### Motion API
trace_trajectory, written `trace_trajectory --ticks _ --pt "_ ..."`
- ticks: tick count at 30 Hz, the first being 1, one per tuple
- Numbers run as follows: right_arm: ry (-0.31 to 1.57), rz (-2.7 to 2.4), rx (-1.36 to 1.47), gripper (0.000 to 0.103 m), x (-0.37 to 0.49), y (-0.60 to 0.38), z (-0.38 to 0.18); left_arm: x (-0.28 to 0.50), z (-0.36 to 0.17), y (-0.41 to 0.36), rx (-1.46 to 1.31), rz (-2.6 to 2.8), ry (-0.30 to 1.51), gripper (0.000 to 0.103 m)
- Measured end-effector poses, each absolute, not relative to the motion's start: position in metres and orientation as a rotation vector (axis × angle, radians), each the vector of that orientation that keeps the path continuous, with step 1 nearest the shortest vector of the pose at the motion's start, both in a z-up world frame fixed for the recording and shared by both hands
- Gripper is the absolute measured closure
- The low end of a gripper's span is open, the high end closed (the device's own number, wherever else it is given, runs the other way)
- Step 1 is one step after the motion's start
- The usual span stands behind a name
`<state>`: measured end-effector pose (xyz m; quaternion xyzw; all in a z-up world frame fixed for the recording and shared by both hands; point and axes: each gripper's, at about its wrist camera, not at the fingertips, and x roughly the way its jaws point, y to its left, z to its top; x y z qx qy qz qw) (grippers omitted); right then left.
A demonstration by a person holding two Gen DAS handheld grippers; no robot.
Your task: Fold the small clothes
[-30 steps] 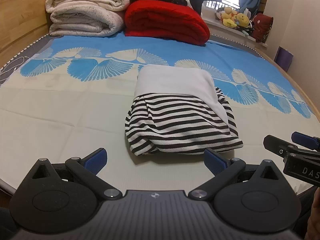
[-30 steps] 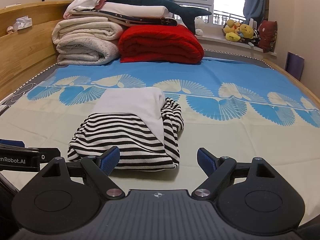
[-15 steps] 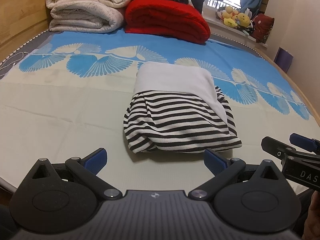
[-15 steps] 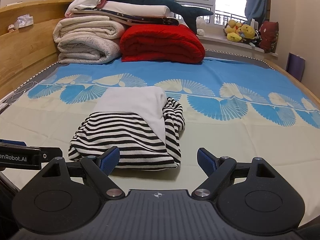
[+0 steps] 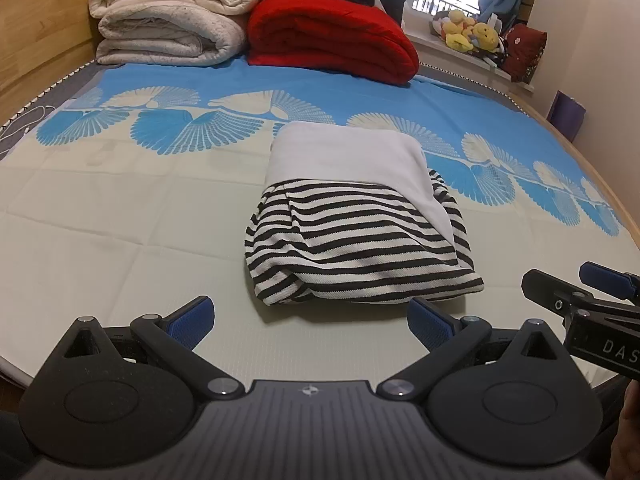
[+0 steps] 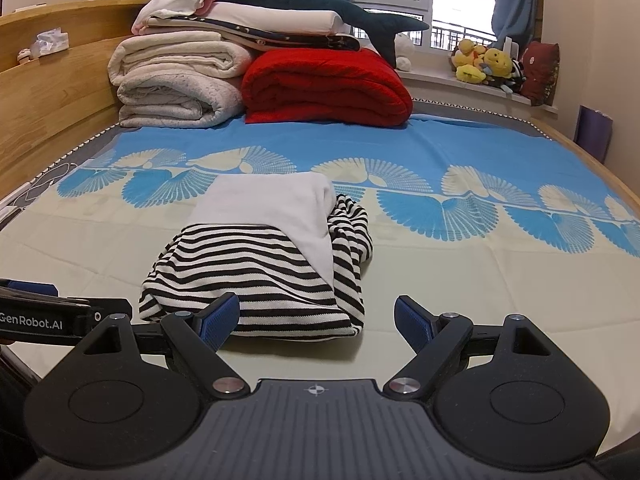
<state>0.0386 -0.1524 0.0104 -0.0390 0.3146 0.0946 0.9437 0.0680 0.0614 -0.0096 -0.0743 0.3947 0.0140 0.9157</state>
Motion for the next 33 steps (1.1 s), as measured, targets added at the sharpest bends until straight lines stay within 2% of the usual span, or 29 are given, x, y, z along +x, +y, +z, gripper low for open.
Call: trace_trajectory --ticks 33 --pt "0.642 0.192 -0.078 0.018 0.0386 -0.1516 0.0107 0.0685 -0.0102 0.0638 -0.137 0.006 0.806 0.000"
